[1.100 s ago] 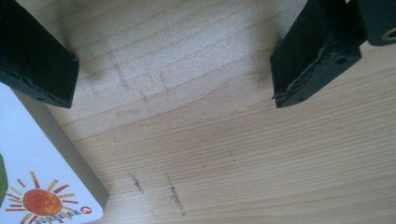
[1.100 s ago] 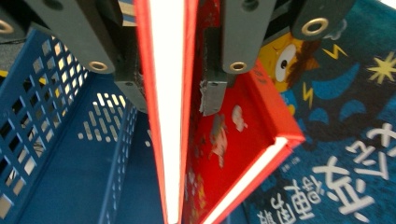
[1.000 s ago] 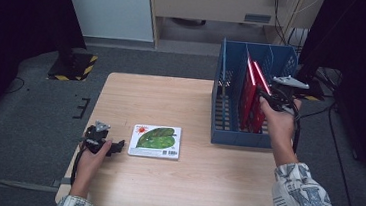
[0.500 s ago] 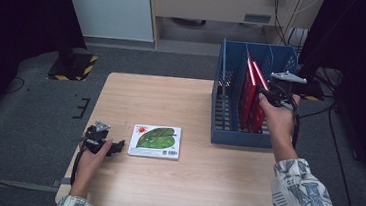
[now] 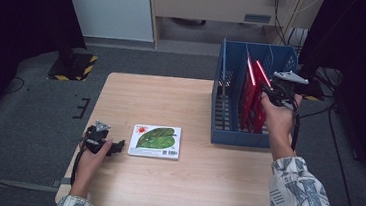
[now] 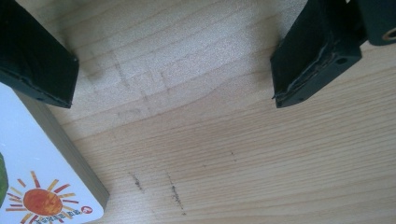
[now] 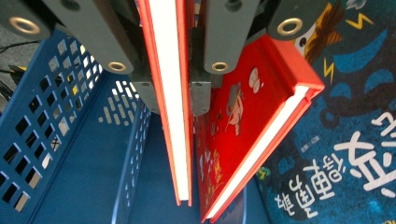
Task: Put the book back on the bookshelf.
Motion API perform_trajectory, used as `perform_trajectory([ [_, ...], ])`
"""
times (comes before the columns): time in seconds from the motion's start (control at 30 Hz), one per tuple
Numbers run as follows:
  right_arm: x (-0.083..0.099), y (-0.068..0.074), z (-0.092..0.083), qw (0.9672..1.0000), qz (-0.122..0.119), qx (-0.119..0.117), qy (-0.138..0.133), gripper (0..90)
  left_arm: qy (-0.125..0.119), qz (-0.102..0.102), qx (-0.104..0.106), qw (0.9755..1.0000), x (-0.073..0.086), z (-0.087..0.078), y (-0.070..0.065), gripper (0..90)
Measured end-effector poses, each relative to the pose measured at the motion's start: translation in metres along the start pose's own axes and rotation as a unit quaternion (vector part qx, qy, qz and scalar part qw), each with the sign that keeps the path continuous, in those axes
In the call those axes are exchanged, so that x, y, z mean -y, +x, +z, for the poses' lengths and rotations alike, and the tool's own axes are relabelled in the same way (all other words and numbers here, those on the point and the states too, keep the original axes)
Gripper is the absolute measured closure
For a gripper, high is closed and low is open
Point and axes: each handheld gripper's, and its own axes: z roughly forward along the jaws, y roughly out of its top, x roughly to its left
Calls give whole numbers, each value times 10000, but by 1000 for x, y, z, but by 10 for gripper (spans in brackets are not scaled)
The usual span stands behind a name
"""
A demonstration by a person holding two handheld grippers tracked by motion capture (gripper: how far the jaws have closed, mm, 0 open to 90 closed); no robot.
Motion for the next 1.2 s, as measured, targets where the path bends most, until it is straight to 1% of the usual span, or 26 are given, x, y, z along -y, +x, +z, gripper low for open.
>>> perform_trajectory([
  [0.2,-3,1,2,10000,8,46,-65,794,0,0,-2,10000,0,0,0,3],
  [0.27,-4,0,4,10000,24,60,-63,794,1,1,-1,10000,0,0,0,3],
  [0.4,-7,-4,9,9998,100,119,-148,794,1,0,-1,10000,0,0,0,3],
  [0.5,-10,-5,13,9997,90,129,-199,794,1,1,-1,10000,0,0,0,3],
  [0.83,-15,-4,29,9996,87,214,-187,793,8,13,0,10000,0,0,0,3],
  [1.2,-17,-8,36,9994,148,236,-209,793,10,12,-1,10000,0,0,0,2],
])
